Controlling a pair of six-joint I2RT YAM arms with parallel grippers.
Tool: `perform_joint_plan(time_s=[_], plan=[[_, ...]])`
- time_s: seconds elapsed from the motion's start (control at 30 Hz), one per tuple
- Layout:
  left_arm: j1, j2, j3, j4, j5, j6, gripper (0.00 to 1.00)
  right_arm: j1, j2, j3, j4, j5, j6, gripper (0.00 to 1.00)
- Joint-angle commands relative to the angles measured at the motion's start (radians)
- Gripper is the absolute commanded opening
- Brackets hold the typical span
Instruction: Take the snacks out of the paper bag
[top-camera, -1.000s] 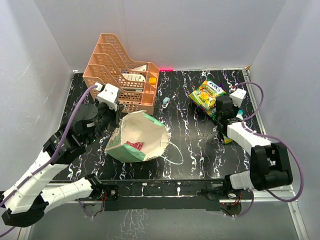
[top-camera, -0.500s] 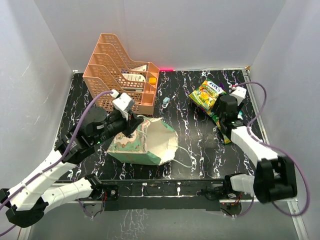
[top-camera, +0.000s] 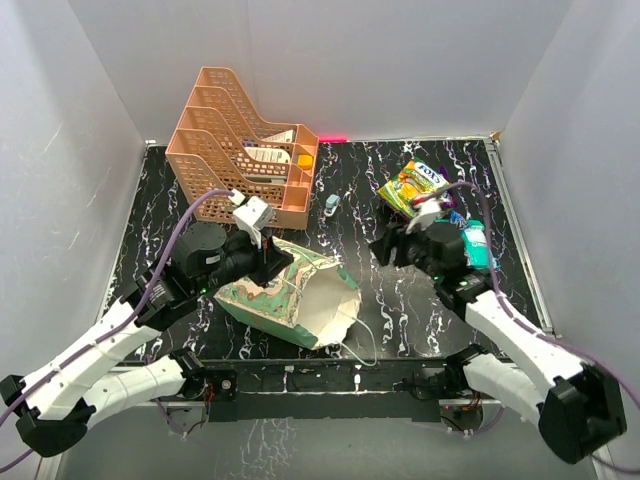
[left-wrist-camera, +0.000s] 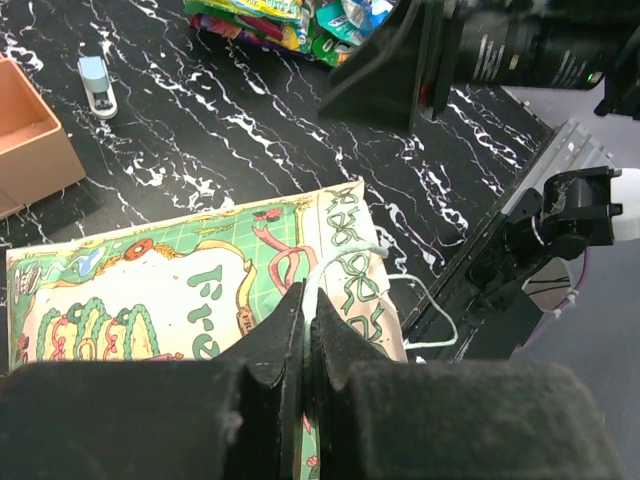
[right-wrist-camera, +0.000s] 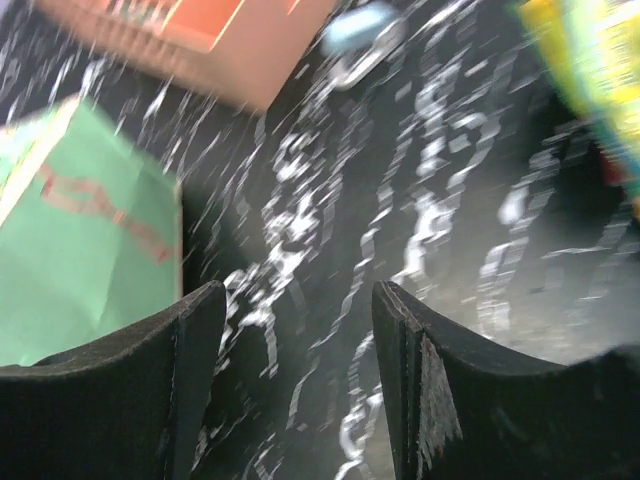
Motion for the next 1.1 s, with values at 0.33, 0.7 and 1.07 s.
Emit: perform_joint_plan(time_s=[0.33, 0.7, 1.07], plan=[[0.003, -0.054, 0.065, -0.197, -0.184, -0.003, 0.00, 0.592, 0.184, -0.006, 0.242, 0.150, 0.176, 0.62], [0.004, -0.024, 0.093, -0.196, -0.229, -0.005, 0.00, 0.809, -0.022, 0.007, 0.155, 0.281, -0.555, 0.66], [0.003, -0.054, 0.075, -0.192, -0.192, 0.027, 0.00, 0.994, 0.158, -0.149, 0.510, 0.229, -1.225, 0.67]])
